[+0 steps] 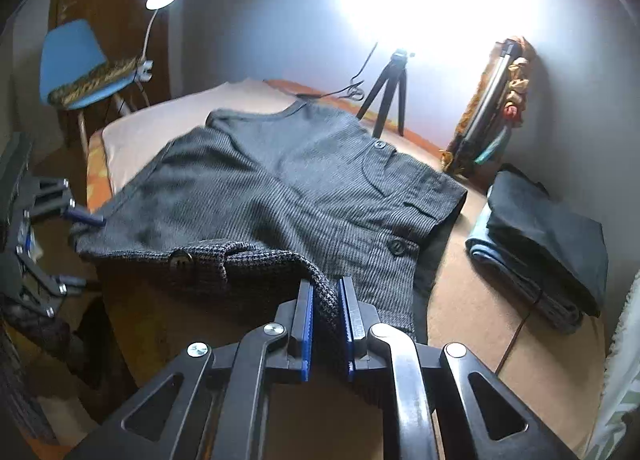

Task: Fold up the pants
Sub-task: 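Grasp the hem with the right tool while the left tool grasps the other hem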

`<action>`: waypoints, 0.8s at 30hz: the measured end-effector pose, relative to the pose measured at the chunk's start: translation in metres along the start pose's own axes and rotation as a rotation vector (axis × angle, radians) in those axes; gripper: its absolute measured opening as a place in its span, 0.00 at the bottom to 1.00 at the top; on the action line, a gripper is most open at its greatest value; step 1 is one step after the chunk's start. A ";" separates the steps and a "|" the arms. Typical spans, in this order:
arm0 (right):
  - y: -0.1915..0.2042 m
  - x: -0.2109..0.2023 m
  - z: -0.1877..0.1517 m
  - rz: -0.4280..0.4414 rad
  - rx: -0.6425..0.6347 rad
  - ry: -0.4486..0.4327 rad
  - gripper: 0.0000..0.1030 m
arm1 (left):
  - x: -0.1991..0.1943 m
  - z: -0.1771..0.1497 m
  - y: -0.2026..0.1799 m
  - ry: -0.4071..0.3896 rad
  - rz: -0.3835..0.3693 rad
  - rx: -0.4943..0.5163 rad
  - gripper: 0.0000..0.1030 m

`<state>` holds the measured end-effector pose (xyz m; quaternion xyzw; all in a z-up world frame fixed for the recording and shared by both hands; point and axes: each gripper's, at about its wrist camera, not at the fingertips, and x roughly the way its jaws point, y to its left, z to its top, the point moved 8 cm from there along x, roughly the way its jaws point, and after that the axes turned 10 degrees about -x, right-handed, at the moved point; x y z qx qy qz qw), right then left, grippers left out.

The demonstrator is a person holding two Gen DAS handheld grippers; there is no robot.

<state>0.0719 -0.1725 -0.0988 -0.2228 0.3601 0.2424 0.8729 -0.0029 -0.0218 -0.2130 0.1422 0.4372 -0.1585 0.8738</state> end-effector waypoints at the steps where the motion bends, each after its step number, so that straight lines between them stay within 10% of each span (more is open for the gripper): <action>1: -0.001 -0.001 0.001 0.002 0.004 -0.005 0.10 | 0.000 0.003 0.002 0.001 -0.002 -0.010 0.39; 5: -0.001 -0.003 0.004 -0.004 -0.003 -0.015 0.10 | 0.003 0.010 0.011 0.012 -0.041 -0.071 0.07; 24: -0.017 -0.032 0.063 -0.105 0.001 -0.136 0.08 | -0.045 0.131 0.098 -0.300 0.067 -0.181 0.04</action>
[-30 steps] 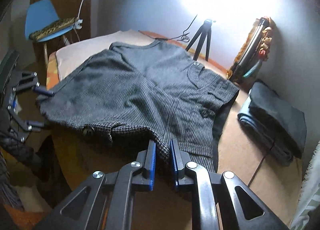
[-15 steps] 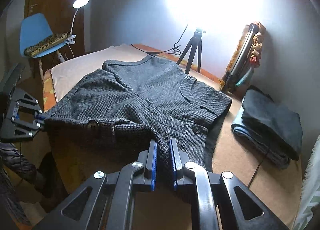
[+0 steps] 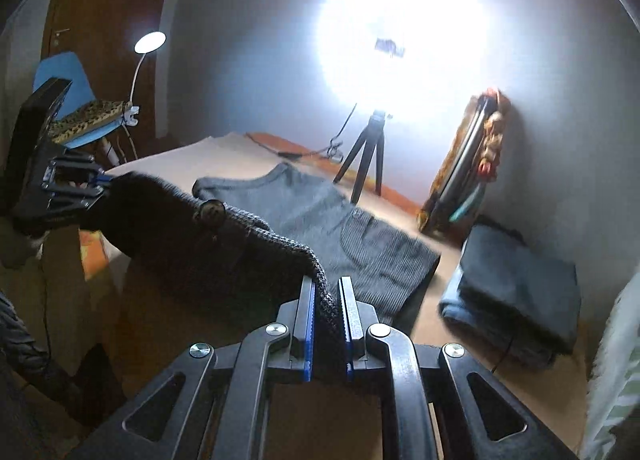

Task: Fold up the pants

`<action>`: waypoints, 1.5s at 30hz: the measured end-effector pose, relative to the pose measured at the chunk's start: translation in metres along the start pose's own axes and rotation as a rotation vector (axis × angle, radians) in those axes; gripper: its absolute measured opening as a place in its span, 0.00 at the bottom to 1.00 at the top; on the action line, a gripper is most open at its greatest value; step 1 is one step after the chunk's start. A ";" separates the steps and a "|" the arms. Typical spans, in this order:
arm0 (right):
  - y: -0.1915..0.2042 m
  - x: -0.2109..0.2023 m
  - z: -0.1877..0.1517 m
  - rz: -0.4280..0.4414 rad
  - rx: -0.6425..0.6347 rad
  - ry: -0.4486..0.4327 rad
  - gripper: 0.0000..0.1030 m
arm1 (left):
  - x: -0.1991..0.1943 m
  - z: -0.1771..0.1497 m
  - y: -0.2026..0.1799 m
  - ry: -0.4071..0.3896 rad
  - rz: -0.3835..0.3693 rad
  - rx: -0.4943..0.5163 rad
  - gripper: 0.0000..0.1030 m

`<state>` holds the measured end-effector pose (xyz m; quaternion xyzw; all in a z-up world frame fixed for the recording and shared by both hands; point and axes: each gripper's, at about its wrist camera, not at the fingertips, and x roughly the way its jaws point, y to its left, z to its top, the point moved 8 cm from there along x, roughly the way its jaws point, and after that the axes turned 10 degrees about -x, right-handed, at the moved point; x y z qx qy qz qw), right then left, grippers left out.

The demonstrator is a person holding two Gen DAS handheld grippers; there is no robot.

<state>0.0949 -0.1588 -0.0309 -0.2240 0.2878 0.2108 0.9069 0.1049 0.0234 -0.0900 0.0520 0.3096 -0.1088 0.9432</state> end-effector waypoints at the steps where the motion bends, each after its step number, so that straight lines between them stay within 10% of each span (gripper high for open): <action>1: -0.002 0.001 0.004 -0.002 0.000 -0.002 0.08 | 0.002 0.006 0.003 -0.011 0.003 0.000 0.04; 20: -0.080 0.089 0.064 -0.085 0.025 0.006 0.08 | 0.089 0.113 0.026 -0.093 0.092 0.103 0.04; 45: -0.113 0.296 0.016 -0.034 0.052 0.283 0.08 | 0.263 0.086 0.055 0.154 0.109 0.105 0.04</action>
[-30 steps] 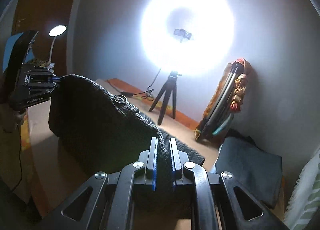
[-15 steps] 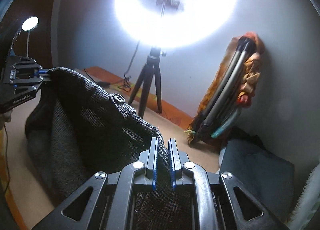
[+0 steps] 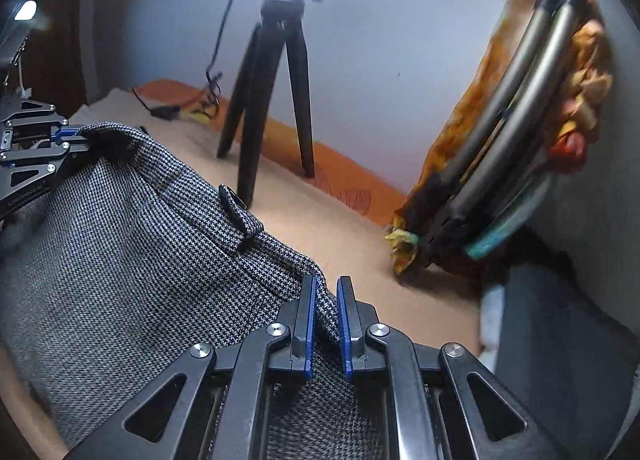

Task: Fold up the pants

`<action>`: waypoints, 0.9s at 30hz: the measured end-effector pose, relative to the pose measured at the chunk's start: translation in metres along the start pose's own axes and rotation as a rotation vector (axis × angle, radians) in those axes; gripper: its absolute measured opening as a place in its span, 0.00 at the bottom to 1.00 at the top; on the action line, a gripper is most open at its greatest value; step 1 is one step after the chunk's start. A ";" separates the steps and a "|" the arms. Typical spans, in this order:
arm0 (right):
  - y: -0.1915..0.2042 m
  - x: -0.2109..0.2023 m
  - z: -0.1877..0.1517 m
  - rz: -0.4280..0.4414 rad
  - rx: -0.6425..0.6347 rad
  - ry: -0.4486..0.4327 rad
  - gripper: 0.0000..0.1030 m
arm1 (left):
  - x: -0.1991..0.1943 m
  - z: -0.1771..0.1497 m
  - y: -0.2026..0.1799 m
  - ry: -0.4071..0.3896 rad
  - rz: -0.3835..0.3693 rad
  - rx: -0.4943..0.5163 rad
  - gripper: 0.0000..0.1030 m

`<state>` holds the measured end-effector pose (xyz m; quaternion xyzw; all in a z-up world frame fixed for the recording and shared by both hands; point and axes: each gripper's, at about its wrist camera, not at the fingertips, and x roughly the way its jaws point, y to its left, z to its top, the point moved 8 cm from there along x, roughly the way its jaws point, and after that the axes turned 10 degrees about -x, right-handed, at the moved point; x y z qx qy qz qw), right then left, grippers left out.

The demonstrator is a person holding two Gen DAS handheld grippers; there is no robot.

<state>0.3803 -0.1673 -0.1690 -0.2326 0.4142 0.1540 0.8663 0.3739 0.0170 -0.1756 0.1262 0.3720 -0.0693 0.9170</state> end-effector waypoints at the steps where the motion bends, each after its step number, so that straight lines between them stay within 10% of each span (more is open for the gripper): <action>1: 0.000 0.004 0.000 0.001 0.000 0.004 0.08 | 0.004 -0.001 0.000 0.005 0.000 0.002 0.04; 9: -0.002 0.024 -0.001 -0.013 -0.006 0.032 0.08 | 0.012 0.009 0.017 0.006 0.036 -0.015 0.38; 16: 0.000 0.028 -0.004 -0.045 -0.012 0.046 0.11 | -0.013 0.017 0.071 -0.030 0.127 -0.118 0.38; 27: -0.013 -0.038 -0.007 -0.076 0.097 -0.024 0.67 | -0.097 -0.026 0.096 -0.070 0.107 -0.159 0.39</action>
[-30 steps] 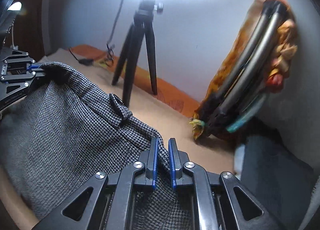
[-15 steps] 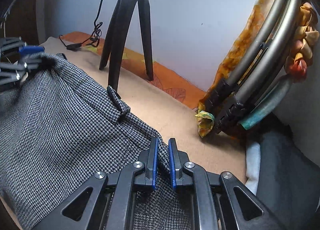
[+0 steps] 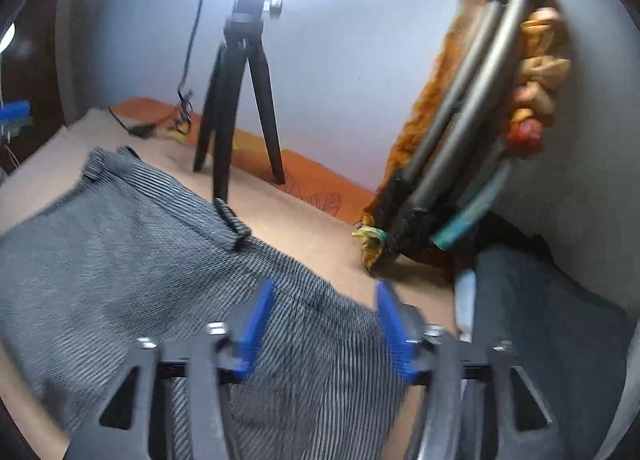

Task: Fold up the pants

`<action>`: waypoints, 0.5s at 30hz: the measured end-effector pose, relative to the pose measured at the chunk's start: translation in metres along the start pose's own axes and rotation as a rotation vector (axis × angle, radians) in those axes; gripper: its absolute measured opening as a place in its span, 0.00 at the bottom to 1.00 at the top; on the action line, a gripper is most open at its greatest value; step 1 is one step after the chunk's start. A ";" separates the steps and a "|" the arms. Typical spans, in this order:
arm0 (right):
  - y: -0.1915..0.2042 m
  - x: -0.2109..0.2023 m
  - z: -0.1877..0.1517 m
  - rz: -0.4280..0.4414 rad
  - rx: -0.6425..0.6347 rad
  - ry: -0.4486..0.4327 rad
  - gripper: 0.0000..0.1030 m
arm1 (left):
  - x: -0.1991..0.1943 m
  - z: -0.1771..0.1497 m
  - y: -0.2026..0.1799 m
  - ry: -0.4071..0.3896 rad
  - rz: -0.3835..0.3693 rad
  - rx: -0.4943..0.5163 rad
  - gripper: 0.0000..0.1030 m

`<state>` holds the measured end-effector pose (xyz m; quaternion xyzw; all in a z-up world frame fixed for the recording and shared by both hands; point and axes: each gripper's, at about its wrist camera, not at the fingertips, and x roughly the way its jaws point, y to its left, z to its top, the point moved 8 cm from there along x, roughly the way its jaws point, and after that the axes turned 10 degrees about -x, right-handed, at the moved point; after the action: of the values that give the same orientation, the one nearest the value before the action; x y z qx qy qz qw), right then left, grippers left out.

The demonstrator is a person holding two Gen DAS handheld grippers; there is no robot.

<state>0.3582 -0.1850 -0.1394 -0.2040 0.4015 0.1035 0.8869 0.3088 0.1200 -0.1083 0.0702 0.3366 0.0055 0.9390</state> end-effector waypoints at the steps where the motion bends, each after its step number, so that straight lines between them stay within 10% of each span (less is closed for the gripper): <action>1: 0.001 -0.009 -0.003 -0.005 0.006 -0.007 0.68 | -0.007 -0.006 0.003 0.002 -0.014 -0.009 0.40; 15: 0.185 -0.139 -0.021 0.338 -0.244 -0.167 0.62 | -0.044 -0.096 0.044 0.086 -0.075 -0.166 0.39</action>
<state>0.1886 -0.0315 -0.0993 -0.2300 0.3396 0.3151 0.8559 0.2158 0.1730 -0.1481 -0.0206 0.3774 0.0013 0.9258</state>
